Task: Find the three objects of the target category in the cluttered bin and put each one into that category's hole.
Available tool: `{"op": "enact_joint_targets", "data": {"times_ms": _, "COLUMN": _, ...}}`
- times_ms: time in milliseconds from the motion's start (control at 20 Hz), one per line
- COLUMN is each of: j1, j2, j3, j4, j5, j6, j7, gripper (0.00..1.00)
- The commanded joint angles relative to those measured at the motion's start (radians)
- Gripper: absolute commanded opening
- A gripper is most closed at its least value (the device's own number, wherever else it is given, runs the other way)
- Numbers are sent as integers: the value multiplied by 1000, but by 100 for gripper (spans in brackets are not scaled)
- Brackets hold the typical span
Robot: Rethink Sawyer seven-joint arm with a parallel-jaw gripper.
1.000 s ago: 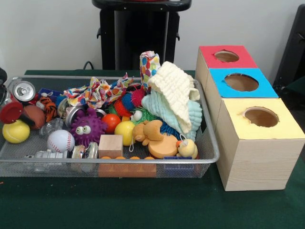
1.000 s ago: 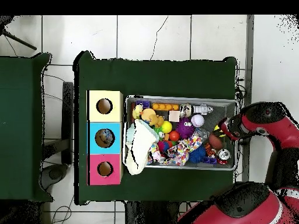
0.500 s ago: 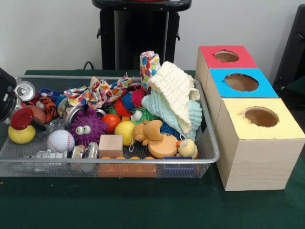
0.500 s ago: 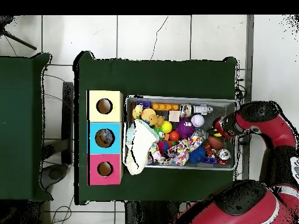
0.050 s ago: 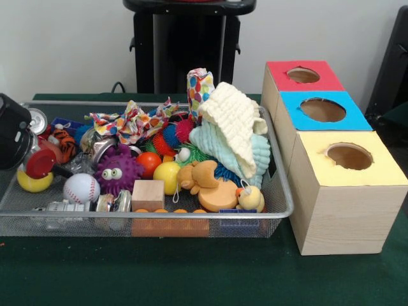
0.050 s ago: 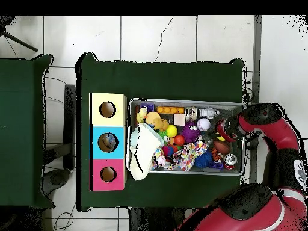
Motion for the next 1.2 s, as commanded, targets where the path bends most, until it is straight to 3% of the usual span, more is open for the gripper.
{"op": "enact_joint_targets", "data": {"times_ms": 50, "j1": -26, "j2": 93, "j3": 83, "j4": -14, "j5": -87, "j6": -103, "j7": -286, "gripper": 0}}
{"op": "enact_joint_targets", "data": {"times_ms": 100, "j1": -28, "j2": 89, "j3": 86, "j4": -6, "j5": -90, "j6": -122, "j7": -298, "gripper": 100}}
{"op": "enact_joint_targets", "data": {"times_ms": 250, "j1": -25, "j2": 89, "j3": 90, "j4": -20, "j5": -109, "j6": -116, "j7": -326, "gripper": 100}}
{"op": "enact_joint_targets", "data": {"times_ms": 500, "j1": -18, "j2": 96, "j3": 89, "j4": -52, "j5": -109, "j6": -82, "j7": -281, "gripper": 100}}
{"op": "enact_joint_targets", "data": {"times_ms": 850, "j1": -20, "j2": 78, "j3": 93, "j4": -36, "j5": -107, "j6": -142, "j7": -266, "gripper": 100}}
{"op": "enact_joint_targets", "data": {"times_ms": 1050, "j1": -25, "j2": 48, "j3": 80, "j4": 33, "j5": -106, "j6": -260, "j7": -209, "gripper": 100}}
{"op": "enact_joint_targets", "data": {"times_ms": 1200, "j1": -29, "j2": 45, "j3": 64, "j4": 78, "j5": -97, "j6": -255, "j7": -162, "gripper": 100}}
